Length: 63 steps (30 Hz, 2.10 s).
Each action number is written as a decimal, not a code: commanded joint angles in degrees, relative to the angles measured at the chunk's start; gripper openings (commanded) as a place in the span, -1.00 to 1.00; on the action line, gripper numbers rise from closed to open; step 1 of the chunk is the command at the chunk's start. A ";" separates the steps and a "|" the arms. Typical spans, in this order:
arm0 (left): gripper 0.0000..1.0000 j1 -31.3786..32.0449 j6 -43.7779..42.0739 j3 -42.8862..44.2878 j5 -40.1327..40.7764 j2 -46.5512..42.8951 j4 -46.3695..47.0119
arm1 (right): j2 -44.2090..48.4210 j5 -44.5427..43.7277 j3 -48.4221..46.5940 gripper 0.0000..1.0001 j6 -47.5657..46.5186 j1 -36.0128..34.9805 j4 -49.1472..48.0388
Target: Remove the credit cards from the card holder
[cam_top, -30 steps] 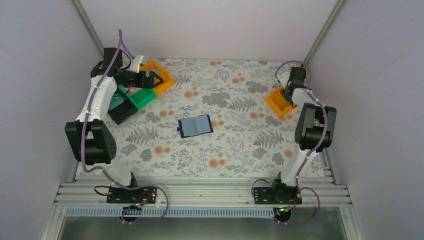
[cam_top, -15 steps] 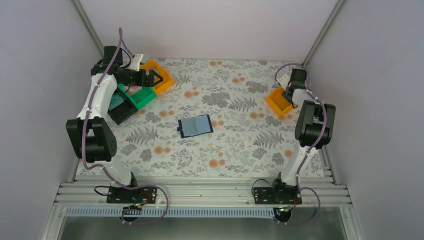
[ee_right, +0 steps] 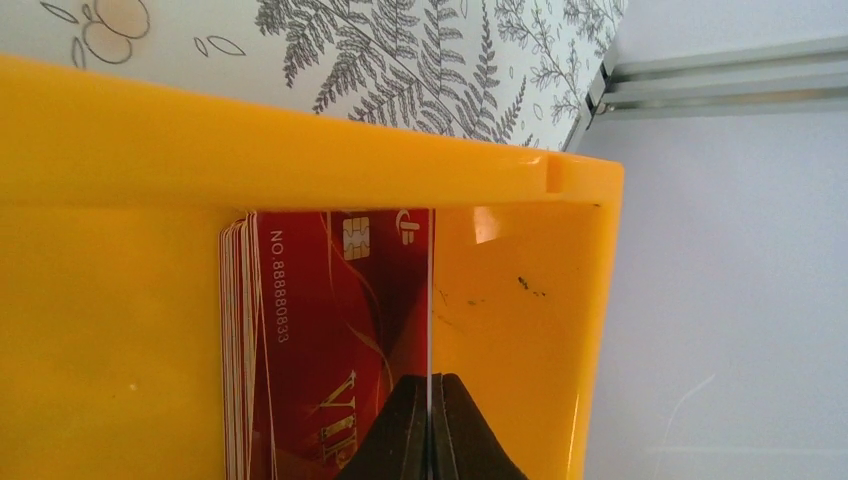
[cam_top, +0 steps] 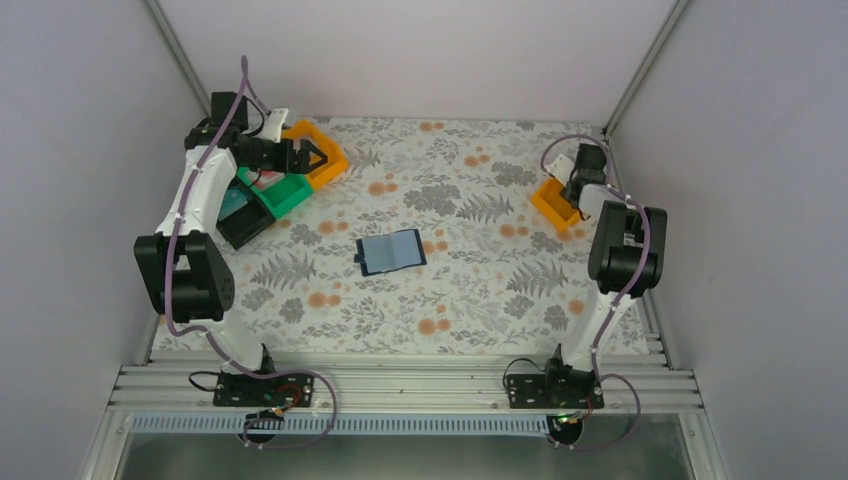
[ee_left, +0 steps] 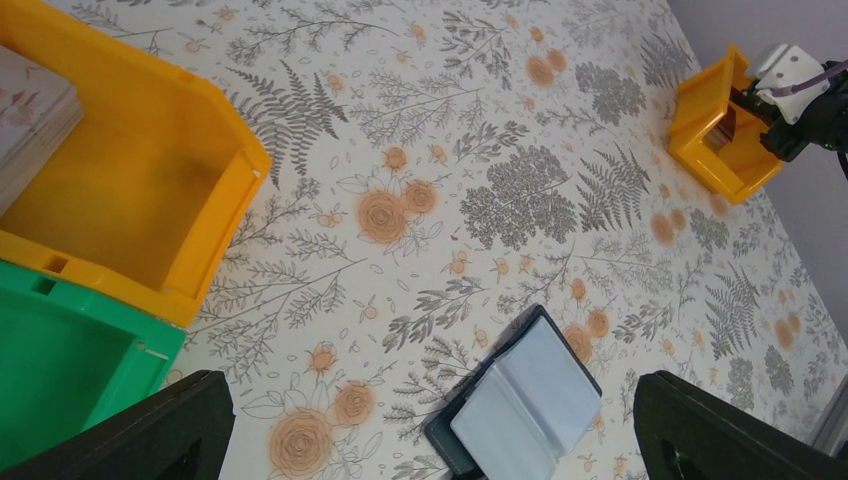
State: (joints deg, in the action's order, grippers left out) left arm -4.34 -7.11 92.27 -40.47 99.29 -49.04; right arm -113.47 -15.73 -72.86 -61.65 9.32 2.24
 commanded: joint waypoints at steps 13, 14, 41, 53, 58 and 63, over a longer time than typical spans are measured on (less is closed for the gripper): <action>1.00 0.56 -2.00 1.73 -0.33 0.48 -0.96 | 1.56 1.64 -1.42 0.28 0.99 -0.77 0.03; 1.00 0.60 -2.15 1.71 -0.32 0.45 -0.99 | 1.79 2.03 -1.33 0.38 1.05 -0.71 0.43; 1.00 0.56 -4.30 3.23 0.99 -0.32 -2.43 | 7.53 16.75 -10.95 0.75 40.18 0.89 16.44; 0.77 4.05 -17.01 -7.68 10.55 -3.66 -10.69 | 10.96 22.44 -18.17 0.29 74.44 -20.11 24.52; 0.76 4.44 -17.74 -16.57 10.52 -5.53 -9.75 | 6.54 16.09 -17.47 0.44 81.86 -41.14 29.86; 0.83 3.40 -15.74 -23.08 13.46 -7.63 -5.96 | -2.30 8.67 -21.46 0.67 86.51 -56.61 35.74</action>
State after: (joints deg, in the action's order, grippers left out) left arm 0.08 -22.46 72.03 -29.50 94.76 -57.63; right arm -109.32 1.08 -90.87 17.82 -39.90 29.26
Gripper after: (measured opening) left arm 0.907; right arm 0.808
